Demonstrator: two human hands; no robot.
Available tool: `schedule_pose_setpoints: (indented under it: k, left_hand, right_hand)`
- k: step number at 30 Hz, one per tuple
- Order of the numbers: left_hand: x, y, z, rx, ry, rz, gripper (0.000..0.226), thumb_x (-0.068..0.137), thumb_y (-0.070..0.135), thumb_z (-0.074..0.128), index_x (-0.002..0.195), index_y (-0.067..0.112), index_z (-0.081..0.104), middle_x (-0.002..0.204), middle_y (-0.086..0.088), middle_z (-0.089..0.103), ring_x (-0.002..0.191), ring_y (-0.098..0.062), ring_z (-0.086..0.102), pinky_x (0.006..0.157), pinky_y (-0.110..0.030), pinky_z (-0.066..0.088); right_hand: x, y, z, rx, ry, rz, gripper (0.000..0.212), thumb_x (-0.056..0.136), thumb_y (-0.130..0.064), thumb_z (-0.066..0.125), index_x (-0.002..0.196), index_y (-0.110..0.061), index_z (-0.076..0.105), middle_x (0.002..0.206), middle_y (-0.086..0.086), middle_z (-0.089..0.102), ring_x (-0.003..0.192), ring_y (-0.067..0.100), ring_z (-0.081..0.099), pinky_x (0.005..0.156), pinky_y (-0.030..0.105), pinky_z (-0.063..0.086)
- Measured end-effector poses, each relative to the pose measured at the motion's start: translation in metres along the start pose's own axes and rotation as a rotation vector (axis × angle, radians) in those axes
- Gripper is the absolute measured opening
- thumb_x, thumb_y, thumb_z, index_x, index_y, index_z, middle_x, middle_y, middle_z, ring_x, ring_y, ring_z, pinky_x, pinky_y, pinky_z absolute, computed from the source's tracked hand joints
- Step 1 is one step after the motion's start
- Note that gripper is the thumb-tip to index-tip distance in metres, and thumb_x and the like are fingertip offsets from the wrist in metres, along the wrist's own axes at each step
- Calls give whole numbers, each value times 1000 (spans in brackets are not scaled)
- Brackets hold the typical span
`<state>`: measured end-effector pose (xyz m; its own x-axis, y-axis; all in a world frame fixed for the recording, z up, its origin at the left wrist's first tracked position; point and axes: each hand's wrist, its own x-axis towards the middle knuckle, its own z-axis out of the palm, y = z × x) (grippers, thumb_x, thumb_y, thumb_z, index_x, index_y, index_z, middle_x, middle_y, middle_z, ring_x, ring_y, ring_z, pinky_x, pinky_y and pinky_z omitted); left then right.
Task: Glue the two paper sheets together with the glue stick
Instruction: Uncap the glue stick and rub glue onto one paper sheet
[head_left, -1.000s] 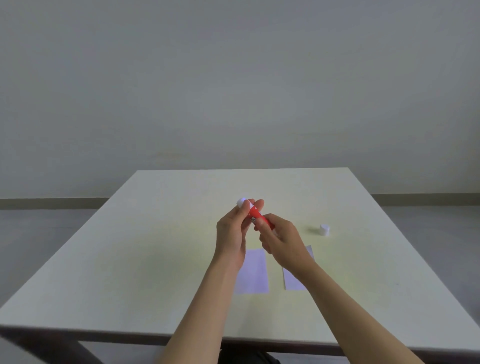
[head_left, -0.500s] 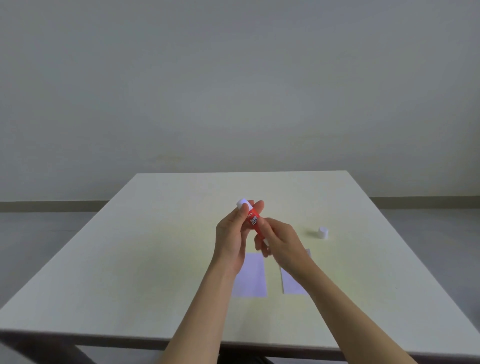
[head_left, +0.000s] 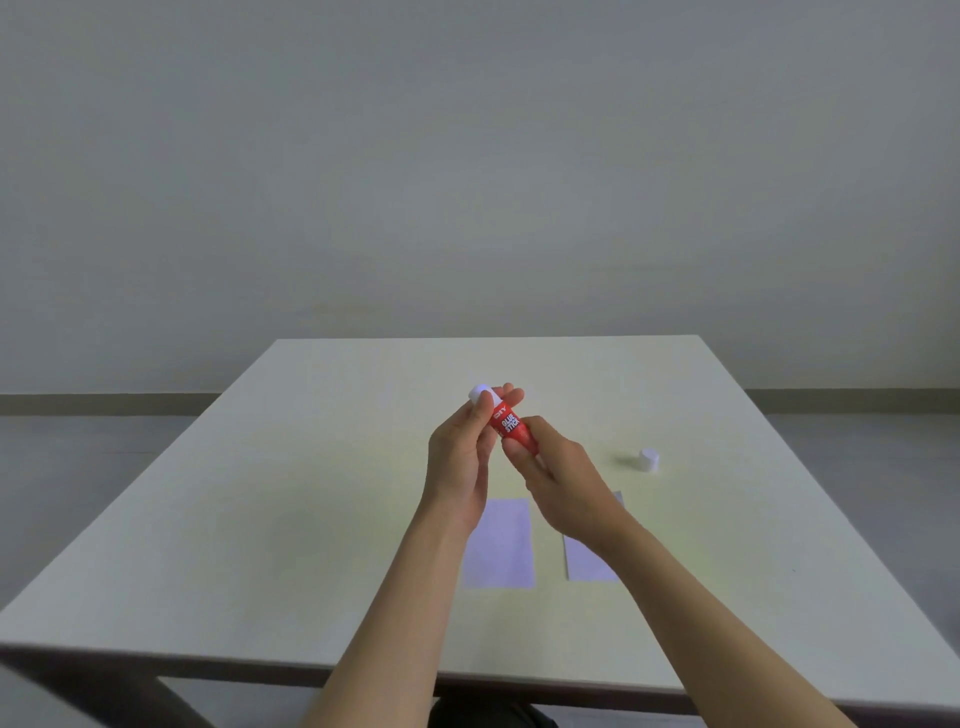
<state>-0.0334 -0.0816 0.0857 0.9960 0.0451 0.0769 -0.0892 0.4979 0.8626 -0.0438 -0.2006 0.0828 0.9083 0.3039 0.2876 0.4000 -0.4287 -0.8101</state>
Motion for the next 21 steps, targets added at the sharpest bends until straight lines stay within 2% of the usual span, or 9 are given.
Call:
schedule_pose_setpoints:
  k: [2,6,9,12,14,16,17,19,21]
  left_hand:
    - [1,-1,-2,1,-22,-14,19,77,38,62,78,23,74,107,-3,73,101,-14,66,95,-36,46]
    - [2,-4,-7,66,-75,-22,22,79,42,59,78,28,75,107,4,73,91,-14,64,89,-37,42]
    - [2,-6,-9,120,-112,-13,23,79,45,58,81,29,75,106,6,74,86,-9,67,89,-35,41]
    - [3,-8,-13,222,-125,-21,33,78,50,60,98,27,72,112,10,72,106,-2,64,96,-27,42]
    - [3,-9,-23,425,-167,-20,38,79,56,59,109,35,66,121,18,66,122,3,53,99,-18,40]
    - [2,-10,-41,664,-217,-59,37,85,43,62,122,37,57,133,17,57,130,1,45,98,-12,39]
    - [2,-12,-52,803,-242,-94,45,85,36,65,129,33,53,138,14,52,133,0,41,101,-14,35]
    - [-2,-13,-75,1128,-307,-176,64,80,36,72,138,29,45,146,14,42,134,0,36,105,-18,28]
    - [-6,-15,-92,1331,-360,-228,75,76,37,75,141,28,41,152,15,32,138,-3,31,109,-21,26]
  right_hand:
    - [0,-1,-3,89,-56,47,22,98,-24,43,81,-10,44,67,6,43,57,18,37,52,27,33]
    - [0,1,-8,266,-142,95,21,99,-21,40,84,-9,49,68,-2,45,51,10,41,48,15,38]
    - [-1,3,-9,319,-170,108,22,99,-22,39,89,-8,53,68,-3,46,49,7,43,49,15,40]
    - [1,9,-10,254,-132,116,21,98,-22,43,89,-6,53,68,3,44,53,16,42,53,25,39]
    - [3,16,-14,165,-49,130,17,95,-21,49,100,-5,55,65,2,47,51,16,44,54,27,38]
    - [5,27,-20,117,64,169,17,91,-21,58,106,-13,54,63,-4,54,44,3,49,50,21,41]
    - [5,32,-24,122,116,194,19,88,-21,62,104,-14,54,63,-4,57,40,-1,50,46,18,41]
    - [6,39,-30,122,194,227,18,84,-21,67,94,-11,57,59,-2,59,36,0,48,40,15,41]
    - [5,45,-29,125,221,245,16,82,-22,68,83,-8,61,57,-2,58,39,5,47,42,19,41]
